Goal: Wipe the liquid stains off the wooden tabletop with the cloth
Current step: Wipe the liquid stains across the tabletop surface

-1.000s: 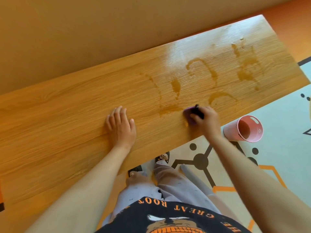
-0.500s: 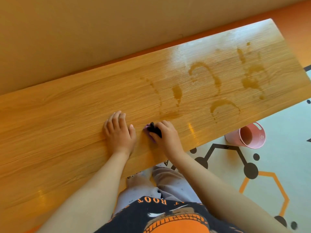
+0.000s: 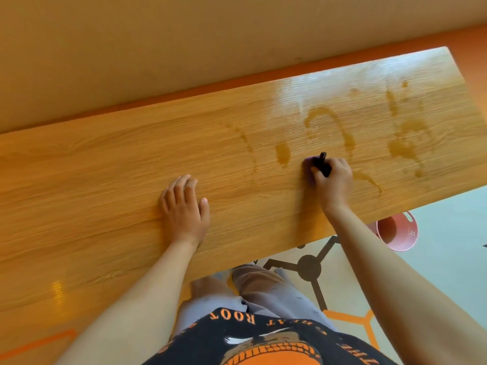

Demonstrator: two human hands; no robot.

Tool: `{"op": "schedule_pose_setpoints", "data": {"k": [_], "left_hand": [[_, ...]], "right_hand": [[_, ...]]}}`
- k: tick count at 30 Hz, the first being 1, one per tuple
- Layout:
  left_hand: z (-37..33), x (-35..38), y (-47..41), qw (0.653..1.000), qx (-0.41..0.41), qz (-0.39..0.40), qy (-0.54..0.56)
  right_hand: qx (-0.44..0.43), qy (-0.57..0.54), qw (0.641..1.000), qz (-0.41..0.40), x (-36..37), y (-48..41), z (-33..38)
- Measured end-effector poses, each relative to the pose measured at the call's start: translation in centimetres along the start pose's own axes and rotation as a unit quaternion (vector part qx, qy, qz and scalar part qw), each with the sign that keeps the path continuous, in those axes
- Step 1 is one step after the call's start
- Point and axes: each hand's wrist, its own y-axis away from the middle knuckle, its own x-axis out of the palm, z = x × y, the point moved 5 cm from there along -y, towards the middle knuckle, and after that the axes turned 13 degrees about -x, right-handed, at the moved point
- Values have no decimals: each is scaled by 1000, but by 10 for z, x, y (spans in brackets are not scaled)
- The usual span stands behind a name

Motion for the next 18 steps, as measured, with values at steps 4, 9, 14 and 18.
{"op": "schedule_pose_setpoints", "data": {"k": [4, 9, 14, 18], "left_hand": [[-1, -1, 1, 1000, 1, -4, 5], [-1, -2, 0, 1000, 1, -11, 4], [-2, -3, 1, 1000, -2, -13, 14], [-1, -1, 0, 1000, -5, -5, 14]], "right_hand": [[-106, -59, 991, 60, 44, 37, 62], [-236, -113, 952, 161, 92, 72, 130], [-180, -115, 968, 130, 64, 23, 85], [-80, -88, 992, 38, 18, -35, 26]]}}
